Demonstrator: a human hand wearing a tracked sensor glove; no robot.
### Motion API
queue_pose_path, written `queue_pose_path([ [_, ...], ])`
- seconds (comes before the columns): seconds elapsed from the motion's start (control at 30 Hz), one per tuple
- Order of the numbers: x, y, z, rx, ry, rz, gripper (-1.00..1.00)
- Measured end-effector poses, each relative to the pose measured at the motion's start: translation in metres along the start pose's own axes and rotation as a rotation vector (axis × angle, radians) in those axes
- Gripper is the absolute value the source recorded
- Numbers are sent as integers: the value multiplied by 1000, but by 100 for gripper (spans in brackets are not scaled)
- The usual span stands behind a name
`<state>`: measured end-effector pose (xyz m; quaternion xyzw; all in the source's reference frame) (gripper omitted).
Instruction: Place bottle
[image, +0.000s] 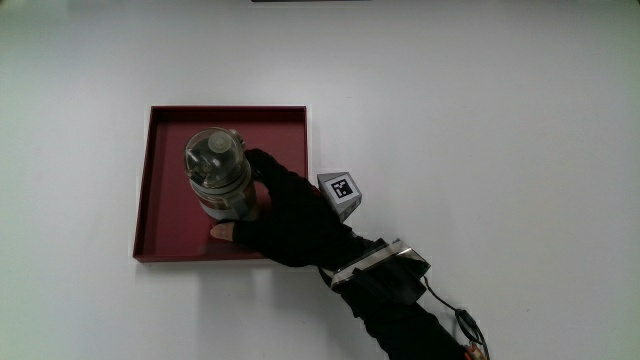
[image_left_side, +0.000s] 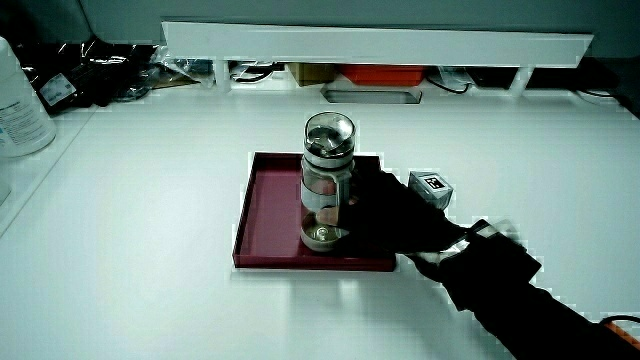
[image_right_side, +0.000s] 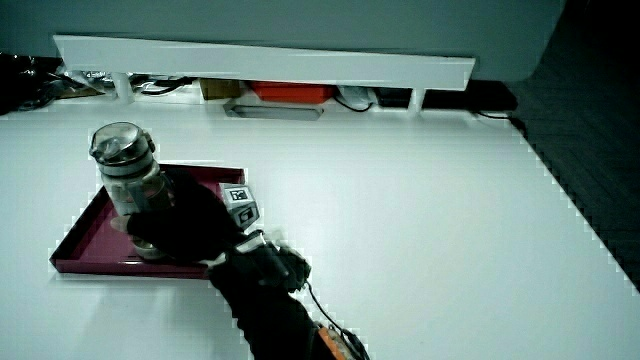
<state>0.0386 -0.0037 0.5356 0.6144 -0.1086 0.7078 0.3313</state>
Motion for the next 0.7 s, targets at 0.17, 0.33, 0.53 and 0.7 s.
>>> queue_pose_path([
  [0.17, -30, -15, 12, -71, 3, -10, -100],
  [0.33, -55, -32, 29, -136, -67, -10, -100],
  [0.53, -88, -50, 45, -198, -205, -37, -100],
  [0.7, -108, -65, 57, -185, -261, -43, -100],
])
